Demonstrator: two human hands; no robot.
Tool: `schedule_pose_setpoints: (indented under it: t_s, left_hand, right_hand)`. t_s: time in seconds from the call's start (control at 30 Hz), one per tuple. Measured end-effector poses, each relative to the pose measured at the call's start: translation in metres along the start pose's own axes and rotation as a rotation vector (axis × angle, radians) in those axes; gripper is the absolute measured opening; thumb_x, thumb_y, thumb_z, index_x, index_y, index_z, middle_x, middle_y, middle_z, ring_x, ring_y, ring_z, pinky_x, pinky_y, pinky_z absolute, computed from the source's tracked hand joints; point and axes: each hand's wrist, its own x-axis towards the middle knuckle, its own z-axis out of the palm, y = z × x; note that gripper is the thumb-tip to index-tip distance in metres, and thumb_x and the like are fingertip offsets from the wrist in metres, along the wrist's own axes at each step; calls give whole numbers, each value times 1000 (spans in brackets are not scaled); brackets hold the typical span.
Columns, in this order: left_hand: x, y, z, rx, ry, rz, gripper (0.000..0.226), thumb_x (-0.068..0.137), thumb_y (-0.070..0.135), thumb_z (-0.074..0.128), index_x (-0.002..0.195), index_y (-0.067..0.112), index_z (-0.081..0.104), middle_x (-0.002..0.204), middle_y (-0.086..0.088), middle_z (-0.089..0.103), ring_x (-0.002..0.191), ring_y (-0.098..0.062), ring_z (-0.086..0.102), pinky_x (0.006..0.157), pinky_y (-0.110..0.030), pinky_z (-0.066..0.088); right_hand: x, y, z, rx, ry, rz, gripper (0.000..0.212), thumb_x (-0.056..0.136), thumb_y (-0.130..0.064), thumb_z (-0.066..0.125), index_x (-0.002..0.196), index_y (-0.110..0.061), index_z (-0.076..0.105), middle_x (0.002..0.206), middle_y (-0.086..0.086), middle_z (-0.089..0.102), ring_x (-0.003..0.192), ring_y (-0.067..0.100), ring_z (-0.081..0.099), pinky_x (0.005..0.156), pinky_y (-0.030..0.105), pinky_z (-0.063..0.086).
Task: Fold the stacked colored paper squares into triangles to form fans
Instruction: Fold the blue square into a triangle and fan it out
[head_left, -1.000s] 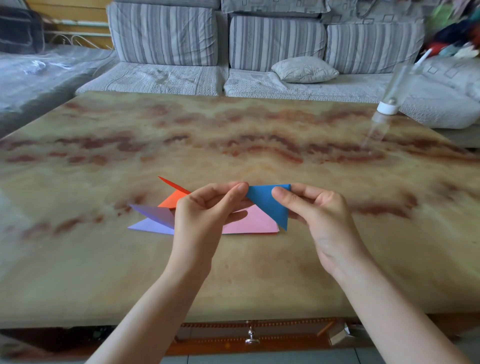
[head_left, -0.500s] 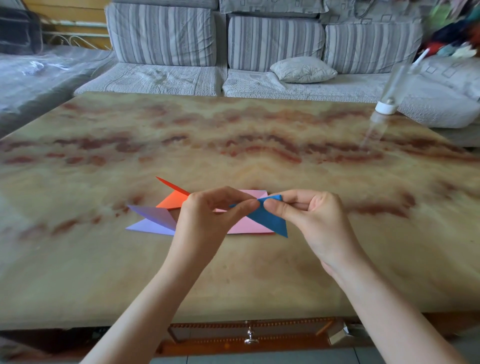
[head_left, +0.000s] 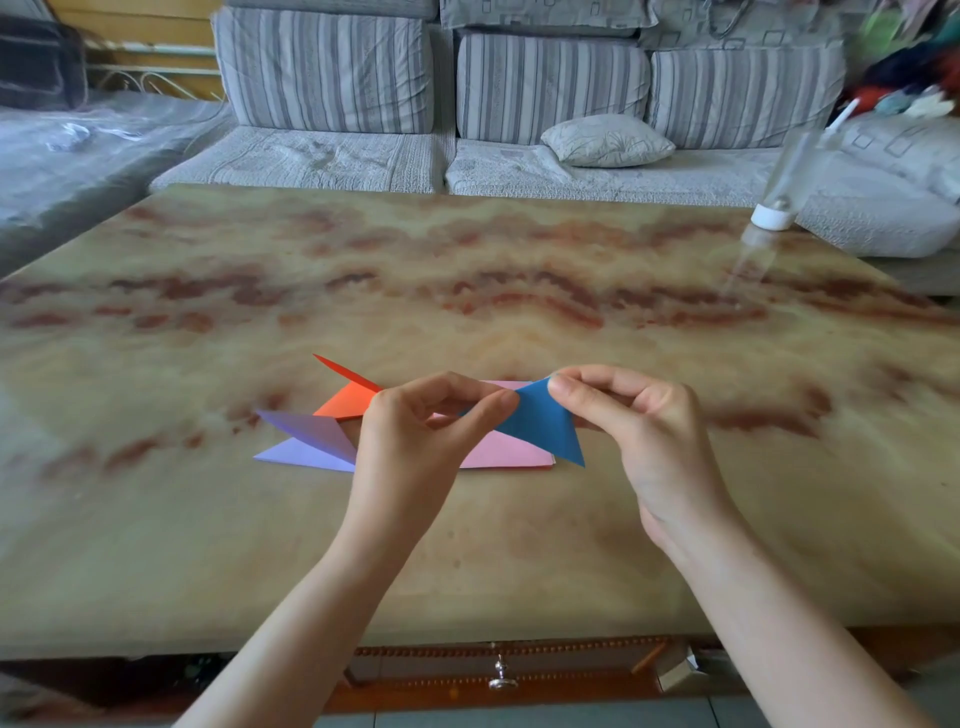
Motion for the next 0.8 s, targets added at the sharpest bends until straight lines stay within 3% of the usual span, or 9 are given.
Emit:
schedule_pose_setpoints:
  t_s: [0.3, 0.47, 0.6, 0.8]
  left_hand:
    - [0, -3, 0, -14, 18, -17, 16, 78, 10, 74, 66, 19, 69, 57, 19, 66, 55, 7, 58, 57, -3, 38]
    - [0, -5, 1, -41, -1, -42, 16, 79, 11, 73, 65, 19, 69, 60, 16, 67, 58, 5, 59, 61, -6, 41]
    - [3, -9, -1, -45, -65, -121, 18, 81, 14, 71, 65, 23, 69, 63, 13, 67, 64, -3, 58, 64, -10, 42]
    - [7, -5, -7, 3, -139, -150, 6, 84, 24, 67, 85, 25, 73, 83, 7, 74, 80, -2, 64, 72, -10, 43]
  right_hand:
    - [0, 3, 0, -51, -29, 97, 4, 80, -16, 71, 77, -15, 73, 72, 1, 73, 66, 12, 64, 72, 25, 52]
    - [0, 3, -2, -62, -18, 26, 7, 81, -8, 69, 76, -8, 73, 72, 5, 73, 64, 13, 64, 68, 21, 52]
    - [0, 4, -3, -83, -33, -11, 15, 80, -5, 70, 68, -13, 73, 67, 0, 72, 63, 11, 63, 68, 21, 51]
    - [-1, 7, 0, -175, -55, -29, 17, 80, -9, 71, 66, -18, 75, 69, 7, 73, 67, 13, 63, 72, 29, 47]
